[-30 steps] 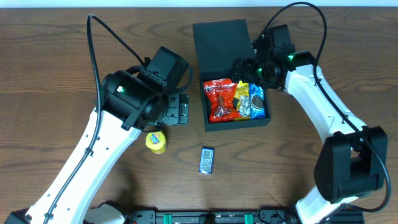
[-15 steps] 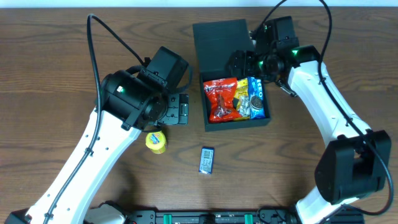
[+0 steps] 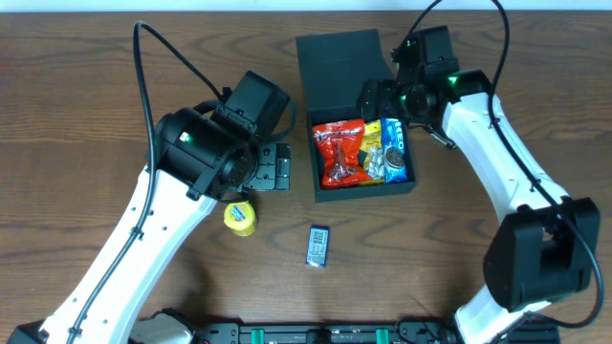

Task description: Pack container

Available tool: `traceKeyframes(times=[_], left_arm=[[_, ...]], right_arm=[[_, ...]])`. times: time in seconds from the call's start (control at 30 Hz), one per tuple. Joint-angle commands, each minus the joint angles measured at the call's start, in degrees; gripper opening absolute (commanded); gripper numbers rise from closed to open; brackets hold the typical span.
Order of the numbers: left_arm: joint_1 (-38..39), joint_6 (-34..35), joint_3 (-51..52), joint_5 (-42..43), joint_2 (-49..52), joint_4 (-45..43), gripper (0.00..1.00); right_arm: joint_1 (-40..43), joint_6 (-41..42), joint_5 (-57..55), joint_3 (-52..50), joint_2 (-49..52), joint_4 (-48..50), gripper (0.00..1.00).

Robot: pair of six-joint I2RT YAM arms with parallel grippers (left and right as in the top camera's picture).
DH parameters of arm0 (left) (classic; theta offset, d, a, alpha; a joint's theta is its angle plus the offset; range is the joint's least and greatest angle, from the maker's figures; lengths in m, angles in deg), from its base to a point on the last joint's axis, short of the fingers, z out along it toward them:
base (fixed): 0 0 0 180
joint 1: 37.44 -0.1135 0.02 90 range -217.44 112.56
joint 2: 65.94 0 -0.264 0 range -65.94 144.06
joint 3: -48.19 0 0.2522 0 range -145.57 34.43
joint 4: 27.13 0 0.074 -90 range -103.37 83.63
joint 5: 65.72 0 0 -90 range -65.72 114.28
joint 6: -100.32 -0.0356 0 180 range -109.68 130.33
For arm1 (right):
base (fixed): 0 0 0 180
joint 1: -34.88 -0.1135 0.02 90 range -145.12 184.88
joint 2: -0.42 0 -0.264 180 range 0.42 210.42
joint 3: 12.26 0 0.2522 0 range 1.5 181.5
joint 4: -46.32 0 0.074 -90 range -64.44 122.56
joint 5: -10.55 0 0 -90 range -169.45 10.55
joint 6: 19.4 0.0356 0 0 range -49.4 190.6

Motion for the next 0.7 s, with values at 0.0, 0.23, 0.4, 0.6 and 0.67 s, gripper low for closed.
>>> traceKeyframes(times=[0.0, 0.23, 0.4, 0.6, 0.67], left_arm=[[-0.02, -0.83, -0.83, 0.22, -0.66, 0.02, 0.95], [-0.02, -0.83, -0.83, 0.22, -0.66, 0.0, 0.95], [-0.02, -0.85, -0.83, 0.22, -0.66, 0.0, 0.95], [-0.02, -0.85, -0.83, 0.22, -0.66, 0.02, 0.95], [-0.02, -0.85, -0.83, 0.2, -0.66, 0.02, 0.95]], right_arm=[[-1.18, -1.11, -1.11, 0.5, 2.29, -0.33, 0.99], [-2.49, -1.16, -1.38, 0.09, 2.62, -0.24, 0.99], [-2.93, -1.11, -1.36, -0.13, 4.59, -0.55, 0.99], [-2.91, -1.11, -3.67, -0.15, 6.38, -2.32, 0.99], [-2.91, -1.09, -4.83, -0.15, 6.38, -2.84, 0.99]])
